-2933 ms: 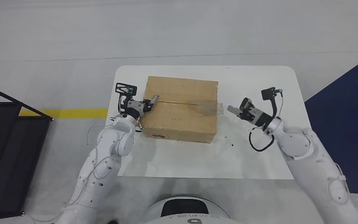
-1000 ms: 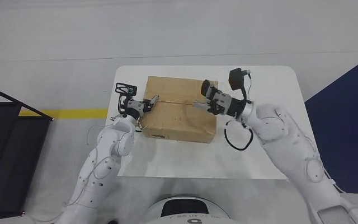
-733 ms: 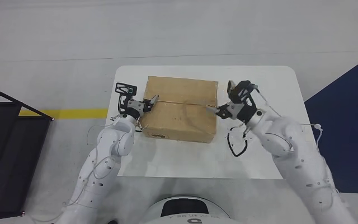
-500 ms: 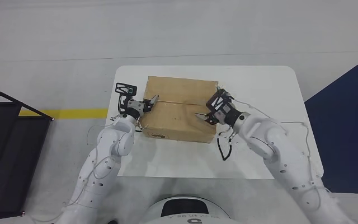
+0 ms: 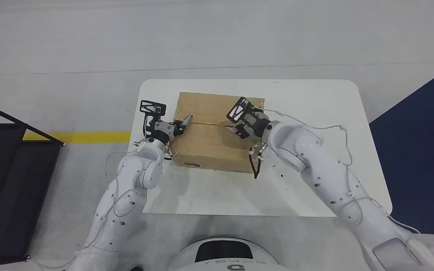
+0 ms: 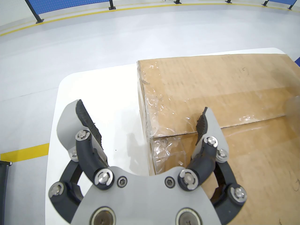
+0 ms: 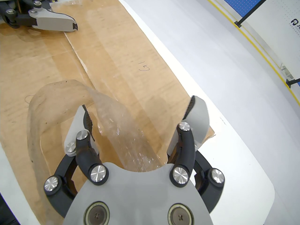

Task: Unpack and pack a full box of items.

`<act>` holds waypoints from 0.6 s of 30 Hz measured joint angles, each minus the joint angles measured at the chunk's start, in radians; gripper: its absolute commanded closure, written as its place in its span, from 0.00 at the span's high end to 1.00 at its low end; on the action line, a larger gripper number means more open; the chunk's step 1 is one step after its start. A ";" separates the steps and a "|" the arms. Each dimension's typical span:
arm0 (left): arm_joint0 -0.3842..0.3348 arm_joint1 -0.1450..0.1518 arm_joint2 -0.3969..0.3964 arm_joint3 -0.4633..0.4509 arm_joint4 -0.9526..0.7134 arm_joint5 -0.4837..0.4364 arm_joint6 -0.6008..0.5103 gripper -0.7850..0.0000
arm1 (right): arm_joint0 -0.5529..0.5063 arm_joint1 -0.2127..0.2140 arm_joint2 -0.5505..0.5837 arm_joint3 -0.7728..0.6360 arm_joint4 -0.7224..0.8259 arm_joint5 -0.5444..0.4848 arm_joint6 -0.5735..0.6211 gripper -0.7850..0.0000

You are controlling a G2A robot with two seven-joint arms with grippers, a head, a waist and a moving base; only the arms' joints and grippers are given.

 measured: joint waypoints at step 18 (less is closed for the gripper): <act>0.000 0.000 0.000 0.000 0.000 0.000 0.000 1.00 | -0.039 -0.030 0.083 -0.077 0.097 0.148 -0.179 0.00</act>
